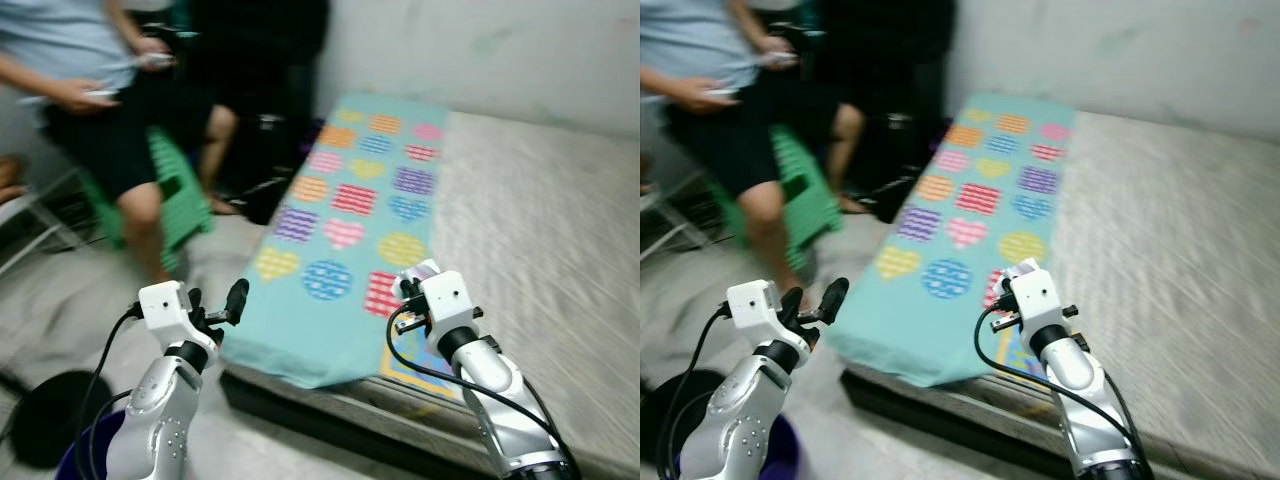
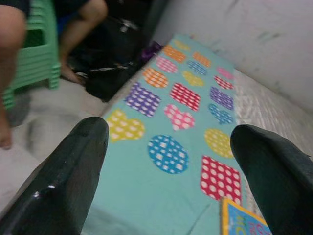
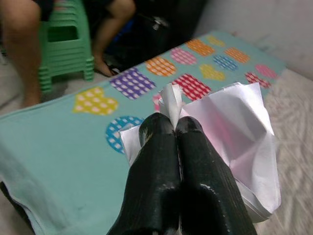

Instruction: Clean up the room

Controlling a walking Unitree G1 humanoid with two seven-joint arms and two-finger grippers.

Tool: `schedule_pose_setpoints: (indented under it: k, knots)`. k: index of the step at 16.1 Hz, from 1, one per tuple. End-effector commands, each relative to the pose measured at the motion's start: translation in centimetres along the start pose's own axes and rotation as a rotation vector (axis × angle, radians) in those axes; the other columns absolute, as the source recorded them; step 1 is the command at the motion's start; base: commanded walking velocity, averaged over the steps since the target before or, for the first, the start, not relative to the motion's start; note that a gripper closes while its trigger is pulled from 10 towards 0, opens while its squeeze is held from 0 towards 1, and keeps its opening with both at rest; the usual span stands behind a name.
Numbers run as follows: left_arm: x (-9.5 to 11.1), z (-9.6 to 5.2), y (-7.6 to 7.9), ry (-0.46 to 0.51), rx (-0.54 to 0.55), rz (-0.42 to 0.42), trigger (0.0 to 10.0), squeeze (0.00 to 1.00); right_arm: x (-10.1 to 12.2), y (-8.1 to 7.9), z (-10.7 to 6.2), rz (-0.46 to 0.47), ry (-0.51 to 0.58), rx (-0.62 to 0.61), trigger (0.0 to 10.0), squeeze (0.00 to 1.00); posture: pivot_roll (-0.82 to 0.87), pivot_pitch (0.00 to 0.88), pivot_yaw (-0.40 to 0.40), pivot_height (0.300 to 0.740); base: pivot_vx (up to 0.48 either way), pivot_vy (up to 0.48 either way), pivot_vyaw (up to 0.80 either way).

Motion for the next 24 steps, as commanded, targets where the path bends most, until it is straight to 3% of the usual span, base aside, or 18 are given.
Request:
schedule_pose_setpoints:
  k: [1, 6, 10, 24]
  knots:
    - [0.01, -0.06, -0.55, -0.011, 0.023, 0.006, 10.0, 0.0, 0.49, -0.19, 0.09, 0.004, 0.024, 0.005, 10.0, 0.0, -0.19, 0.0, 0.009, 0.74, 0.0, 0.48, 0.8]
    - [0.01, -0.01, -0.58, -0.011, 0.025, 0.005, 10.0, 0.0, 0.44, -0.19, 0.11, 0.005, 0.022, 0.007, 10.0, 0.0, -0.19, 0.0, 0.008, 0.74, 0.0, 0.447, 0.25]
    - [0.07, 0.04, -0.63, -0.006, 0.025, 0.002, 10.0, 0.0, 0.49, -0.25, 0.13, 0.0, 0.026, 0.014, 10.0, 0.0, -0.19, 0.0, 0.008, 0.74, 0.0, 0.0, 0.0]
    - [0.1, 0.05, -0.59, -0.001, 0.029, 0.006, 10.0, 0.0, 0.6, -0.56, 0.15, -0.012, 0.039, 0.046, 10.0, 0.0, -0.19, 0.0, 0.006, 0.74, 0.0, 0.0, 0.8]
Point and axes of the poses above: a point about 5 cm out from each wrist's last joint towards the gripper, its own z axis pointing out of the wrist towards the gripper, its own x axis along the axis of the wrist's last joint, y = z × x, the point moved 1 cm from there along z, pointing out of the wrist towards the gripper, and after that the axes turned 6 degrees about -z, right-handed, at the moved point
